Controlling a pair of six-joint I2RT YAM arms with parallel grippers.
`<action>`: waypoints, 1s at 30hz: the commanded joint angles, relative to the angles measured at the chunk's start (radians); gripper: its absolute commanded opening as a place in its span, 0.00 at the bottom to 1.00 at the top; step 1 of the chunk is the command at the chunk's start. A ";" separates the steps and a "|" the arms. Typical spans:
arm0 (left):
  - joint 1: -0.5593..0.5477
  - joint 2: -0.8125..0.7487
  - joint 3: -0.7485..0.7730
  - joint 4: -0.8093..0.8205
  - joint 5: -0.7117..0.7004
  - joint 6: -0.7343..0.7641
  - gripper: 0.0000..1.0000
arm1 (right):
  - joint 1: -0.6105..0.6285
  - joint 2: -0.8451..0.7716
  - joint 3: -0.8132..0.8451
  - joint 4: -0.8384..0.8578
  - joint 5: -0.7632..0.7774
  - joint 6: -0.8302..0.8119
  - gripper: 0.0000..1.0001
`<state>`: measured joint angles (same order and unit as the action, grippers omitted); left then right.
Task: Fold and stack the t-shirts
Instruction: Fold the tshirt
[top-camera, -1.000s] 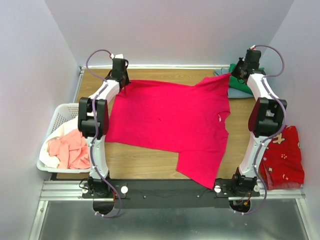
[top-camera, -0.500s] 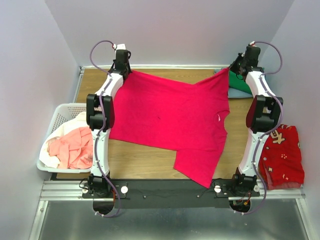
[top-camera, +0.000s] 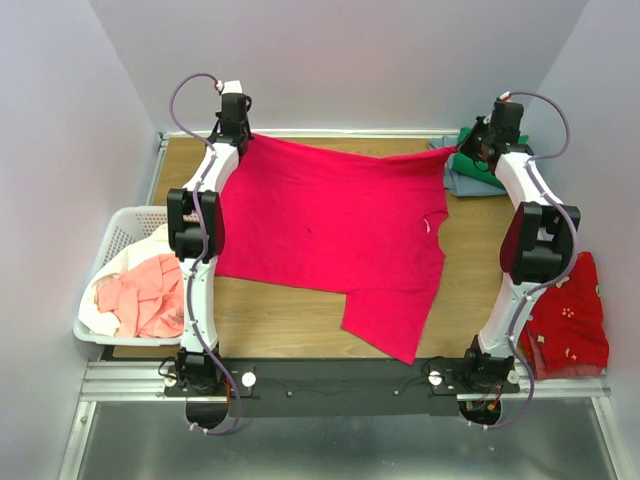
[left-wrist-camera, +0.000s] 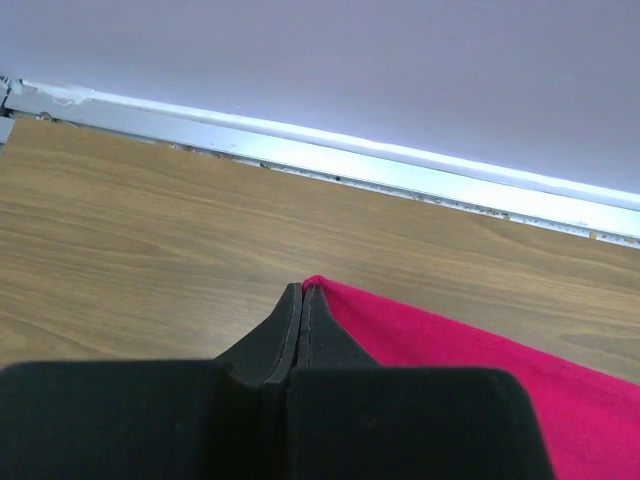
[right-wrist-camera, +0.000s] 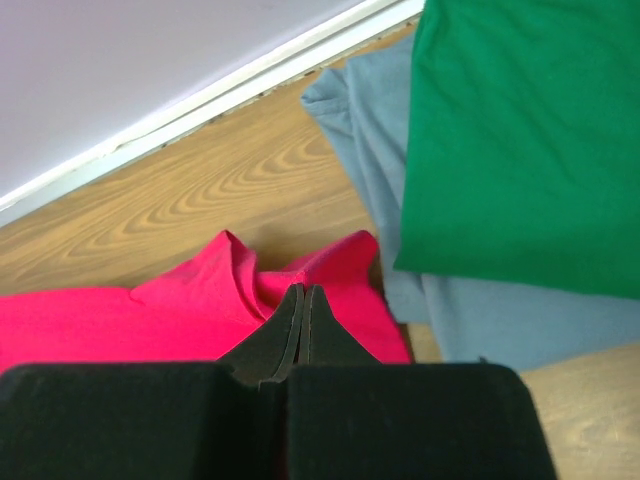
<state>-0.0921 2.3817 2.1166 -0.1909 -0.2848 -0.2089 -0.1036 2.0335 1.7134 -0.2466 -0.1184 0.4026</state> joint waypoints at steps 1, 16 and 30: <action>0.032 -0.012 -0.029 -0.004 0.038 0.006 0.00 | 0.015 -0.104 -0.067 0.012 -0.029 0.005 0.01; 0.041 -0.101 -0.197 -0.039 0.038 -0.041 0.00 | 0.035 -0.404 -0.371 -0.003 -0.056 0.033 0.01; 0.051 -0.265 -0.412 -0.035 -0.007 -0.086 0.00 | 0.035 -0.558 -0.619 -0.032 -0.036 0.050 0.01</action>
<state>-0.0517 2.2074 1.7546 -0.2329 -0.2539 -0.2764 -0.0719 1.5242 1.1454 -0.2546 -0.1631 0.4408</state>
